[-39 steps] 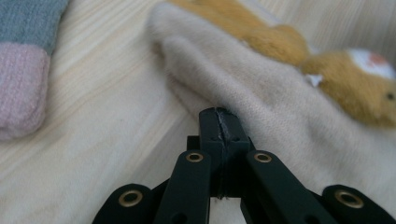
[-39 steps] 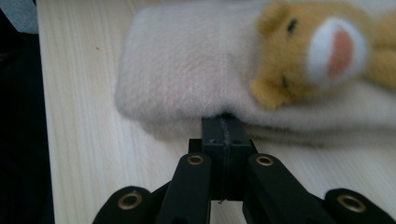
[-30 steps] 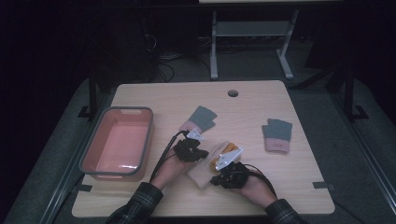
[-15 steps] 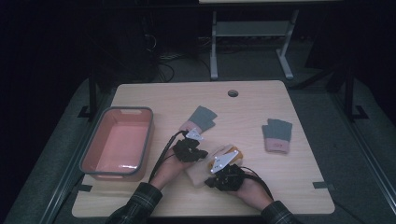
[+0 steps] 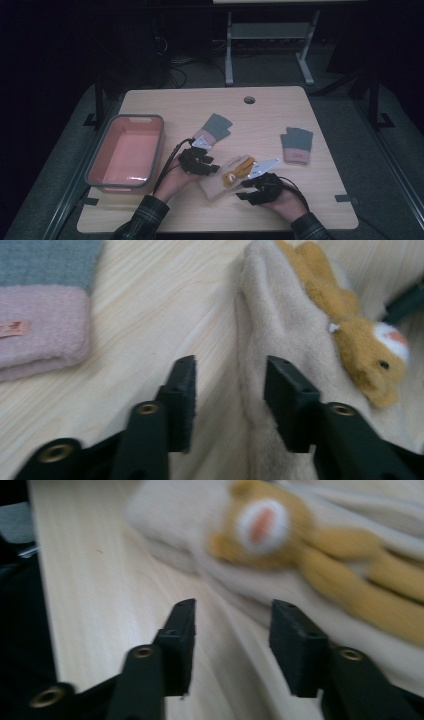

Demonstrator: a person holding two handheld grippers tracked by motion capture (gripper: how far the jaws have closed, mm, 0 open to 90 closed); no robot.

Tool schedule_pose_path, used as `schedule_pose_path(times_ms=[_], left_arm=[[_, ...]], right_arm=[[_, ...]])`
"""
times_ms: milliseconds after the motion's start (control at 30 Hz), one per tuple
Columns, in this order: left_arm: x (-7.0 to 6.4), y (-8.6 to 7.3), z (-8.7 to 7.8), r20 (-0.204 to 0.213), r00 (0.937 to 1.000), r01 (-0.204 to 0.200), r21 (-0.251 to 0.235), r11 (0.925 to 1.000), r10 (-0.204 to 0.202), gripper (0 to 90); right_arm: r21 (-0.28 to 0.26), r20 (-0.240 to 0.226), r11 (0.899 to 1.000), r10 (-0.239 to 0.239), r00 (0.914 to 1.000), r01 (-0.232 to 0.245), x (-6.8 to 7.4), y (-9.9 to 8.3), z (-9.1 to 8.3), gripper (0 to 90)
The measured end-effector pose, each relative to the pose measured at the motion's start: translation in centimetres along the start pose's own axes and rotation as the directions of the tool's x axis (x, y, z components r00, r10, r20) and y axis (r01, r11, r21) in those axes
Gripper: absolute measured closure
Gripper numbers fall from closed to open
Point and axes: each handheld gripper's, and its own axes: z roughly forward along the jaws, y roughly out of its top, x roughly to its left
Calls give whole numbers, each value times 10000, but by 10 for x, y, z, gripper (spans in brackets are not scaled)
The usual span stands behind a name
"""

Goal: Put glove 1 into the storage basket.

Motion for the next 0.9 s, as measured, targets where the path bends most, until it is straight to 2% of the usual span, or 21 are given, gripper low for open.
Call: schedule_pose_path(times_ms=[100, 167, 200, 233, 267, 333, 400, 467, 600, 633, 733, 900], left_arm=[[1, -1, -7, -34, 10000, -48, 28, 10000, 48, 466], [1, -2, -11, 60, 10000, 75, -112, 9999, -75, 432], [1, -3, -14, 93, 10000, -9, -135, 9999, 10, 398], [1, -3, -16, 128, 9999, -53, -149, 9999, 55, 378], [0, -3, -19, 246, 9997, -82, -240, 9997, 88, 363], [-4, -2, -23, 331, 9992, -219, -284, 9994, 229, 288], [-7, -1, -26, 415, 9986, -329, -247, 9992, 339, 250], [-12, 1, -27, 497, 9974, -502, -280, 9983, 516, 209], [-21, 4, -23, 535, 9943, -911, -184, 9957, 919, 154], [-24, 5, -21, 540, 9923, -1114, -91, 9937, 1118, 137], [-32, 7, -14, 613, 9893, -1333, 88, 9910, 1325, 129], [-42, 8, -2, 721, 9855, -1555, 249, 9875, 1534, 126]], right_arm=[[-112, 372, 9995, 292, 9989, -288, -9, -10, -8, 412], [-259, 812, 9992, 334, 9961, -313, -15, -18, -13, 347], [-406, 1053, 9986, 366, 9938, -325, -18, -22, -16, 287], [-559, 1329, 9972, 563, 9895, -492, -22, -27, -19, 253], [-565, 1374, 9965, 693, 9881, -620, -25, -30, -21, 235], [-570, 1822, 9934, 1080, 9773, -992, -37, -39, -24, 181], [-621, 2138, 9916, 1239, 9690, -1131, -45, -43, -24, 169], [-658, 2214, 9891, 1429, 9646, -1314, -51, -45, -24, 158], [-703, 2649, 9885, 1480, 9529, -1340, -57, -51, -21, 131], [-782, 2700, 9890, 1420, 9523, -1253, -58, -52, -20, 124], [-947, 2711, 9878, 1452, 9516, -1237, -57, -53, -18, 91], [-1076, 2665, 9873, 1418, 9533, -1168, -58, -54, -17, 81]])
